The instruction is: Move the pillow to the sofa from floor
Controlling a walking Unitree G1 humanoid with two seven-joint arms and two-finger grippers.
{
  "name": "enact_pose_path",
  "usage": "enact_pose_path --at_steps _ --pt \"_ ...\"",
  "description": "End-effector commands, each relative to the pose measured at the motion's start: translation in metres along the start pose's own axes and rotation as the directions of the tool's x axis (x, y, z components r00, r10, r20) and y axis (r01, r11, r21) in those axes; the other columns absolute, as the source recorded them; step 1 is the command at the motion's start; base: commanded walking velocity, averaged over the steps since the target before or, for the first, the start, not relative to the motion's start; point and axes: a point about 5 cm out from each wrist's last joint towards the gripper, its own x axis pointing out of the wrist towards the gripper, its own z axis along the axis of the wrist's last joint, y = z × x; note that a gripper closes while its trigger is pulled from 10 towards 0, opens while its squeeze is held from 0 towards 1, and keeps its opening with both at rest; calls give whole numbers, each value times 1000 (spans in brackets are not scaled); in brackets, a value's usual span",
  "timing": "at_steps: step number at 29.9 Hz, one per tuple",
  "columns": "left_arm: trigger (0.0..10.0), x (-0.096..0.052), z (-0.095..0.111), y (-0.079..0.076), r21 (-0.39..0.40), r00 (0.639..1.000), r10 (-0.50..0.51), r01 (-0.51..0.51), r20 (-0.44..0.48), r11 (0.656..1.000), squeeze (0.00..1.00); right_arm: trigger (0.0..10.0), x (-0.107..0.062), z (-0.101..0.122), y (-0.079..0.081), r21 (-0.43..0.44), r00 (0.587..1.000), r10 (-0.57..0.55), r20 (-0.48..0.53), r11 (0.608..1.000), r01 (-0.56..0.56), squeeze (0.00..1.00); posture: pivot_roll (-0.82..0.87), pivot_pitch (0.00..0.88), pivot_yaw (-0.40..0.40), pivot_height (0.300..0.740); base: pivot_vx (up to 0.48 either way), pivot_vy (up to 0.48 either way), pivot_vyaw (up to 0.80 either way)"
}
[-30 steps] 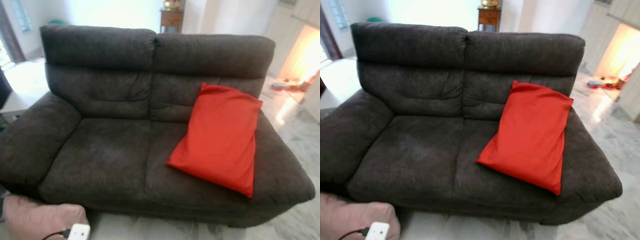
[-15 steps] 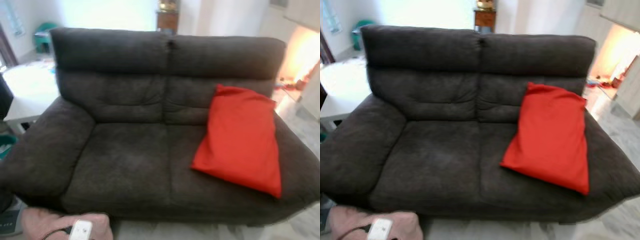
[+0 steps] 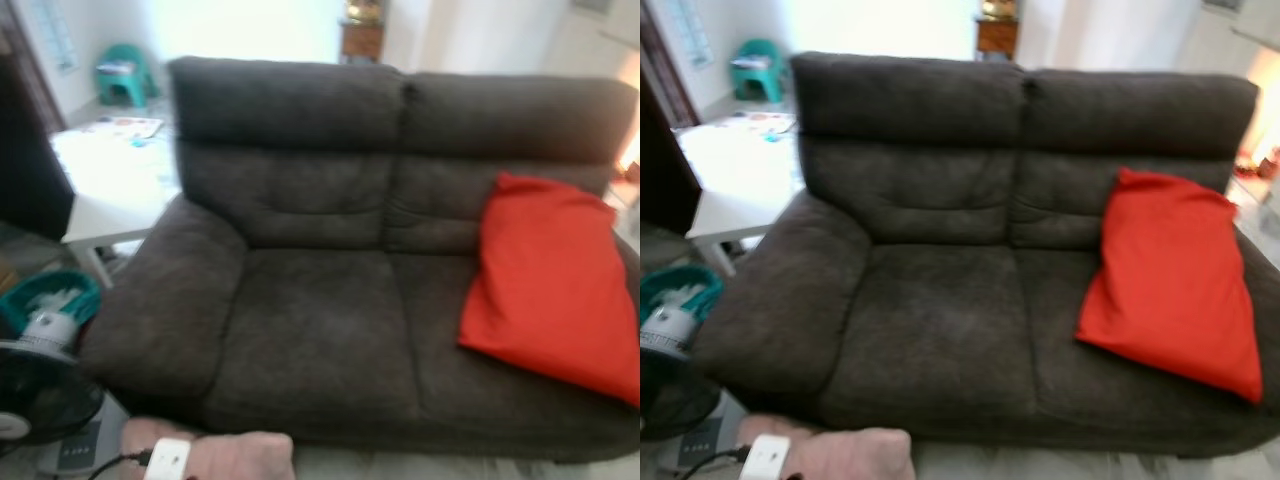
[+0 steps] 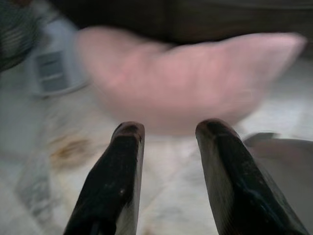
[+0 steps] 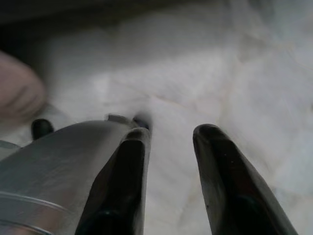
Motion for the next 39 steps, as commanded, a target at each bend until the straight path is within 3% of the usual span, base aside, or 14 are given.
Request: enact_pose_path --at_steps 1,21,39 --pt "10000 1 2 -8 -6 1000 -20 20 1 1000 0 10000 -2 -1 -7 13 1000 -16 5 1000 16 0 150 8 -50 740 0 480 0" --pt "10000 1 2 -8 -11 1000 -20 20 0 1000 0 10000 -2 -2 -7 25 1000 -14 1 1000 14 0 152 19 -53 740 0 480 0" --pt "10000 1 5 -10 -42 999 -42 43 34 998 0 10000 -2 0 -7 30 1000 -14 6 999 14 0 154 19 -55 740 0 0 0"
